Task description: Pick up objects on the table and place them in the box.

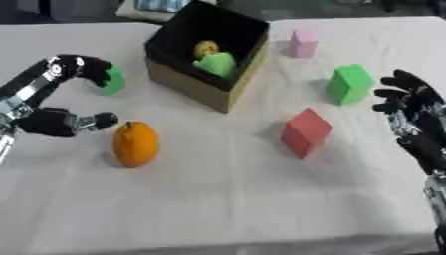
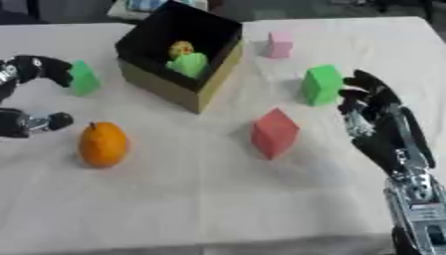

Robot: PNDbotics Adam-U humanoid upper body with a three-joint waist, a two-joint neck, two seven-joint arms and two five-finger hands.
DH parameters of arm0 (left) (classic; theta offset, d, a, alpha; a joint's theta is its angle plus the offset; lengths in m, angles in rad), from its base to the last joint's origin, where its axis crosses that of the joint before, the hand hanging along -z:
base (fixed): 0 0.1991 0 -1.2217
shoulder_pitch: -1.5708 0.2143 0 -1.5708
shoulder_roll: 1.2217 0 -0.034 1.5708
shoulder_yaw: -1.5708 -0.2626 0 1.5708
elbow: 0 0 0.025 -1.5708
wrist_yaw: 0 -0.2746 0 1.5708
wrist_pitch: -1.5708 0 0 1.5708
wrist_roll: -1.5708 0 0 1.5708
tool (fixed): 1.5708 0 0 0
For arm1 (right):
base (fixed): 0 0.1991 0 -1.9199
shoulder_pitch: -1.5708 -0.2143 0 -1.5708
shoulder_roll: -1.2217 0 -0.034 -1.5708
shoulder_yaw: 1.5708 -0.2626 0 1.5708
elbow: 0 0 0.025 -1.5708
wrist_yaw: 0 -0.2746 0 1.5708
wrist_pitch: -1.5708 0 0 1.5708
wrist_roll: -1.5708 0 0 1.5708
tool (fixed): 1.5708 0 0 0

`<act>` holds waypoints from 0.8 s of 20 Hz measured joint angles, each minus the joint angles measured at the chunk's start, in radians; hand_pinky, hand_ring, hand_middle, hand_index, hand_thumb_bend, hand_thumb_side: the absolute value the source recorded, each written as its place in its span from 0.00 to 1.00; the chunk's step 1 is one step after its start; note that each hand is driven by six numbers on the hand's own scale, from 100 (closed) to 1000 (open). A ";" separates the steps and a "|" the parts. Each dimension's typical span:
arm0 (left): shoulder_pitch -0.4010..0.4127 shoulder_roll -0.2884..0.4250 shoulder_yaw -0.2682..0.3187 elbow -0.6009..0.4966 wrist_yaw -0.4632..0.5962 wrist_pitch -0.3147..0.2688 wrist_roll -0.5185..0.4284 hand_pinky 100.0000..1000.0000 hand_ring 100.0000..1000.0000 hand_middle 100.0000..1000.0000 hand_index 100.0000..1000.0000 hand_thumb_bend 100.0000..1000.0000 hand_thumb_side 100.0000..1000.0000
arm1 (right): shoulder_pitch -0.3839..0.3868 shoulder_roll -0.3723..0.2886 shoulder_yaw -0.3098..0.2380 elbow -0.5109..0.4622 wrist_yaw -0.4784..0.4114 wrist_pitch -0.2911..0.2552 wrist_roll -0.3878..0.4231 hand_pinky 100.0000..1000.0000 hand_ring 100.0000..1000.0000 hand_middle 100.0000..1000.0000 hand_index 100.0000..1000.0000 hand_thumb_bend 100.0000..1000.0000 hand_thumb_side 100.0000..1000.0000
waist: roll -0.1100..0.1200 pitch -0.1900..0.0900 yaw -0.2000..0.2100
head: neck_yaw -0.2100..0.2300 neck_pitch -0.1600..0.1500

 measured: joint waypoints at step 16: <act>-0.089 0.043 -0.138 0.129 -0.070 -0.044 -0.178 0.81 0.67 0.65 0.84 0.57 0.40 | 0.008 -0.007 0.003 0.000 0.003 0.000 0.004 0.66 0.78 0.79 0.91 0.00 0.39 | 0.012 -0.004 -0.010 | 0.001 0.000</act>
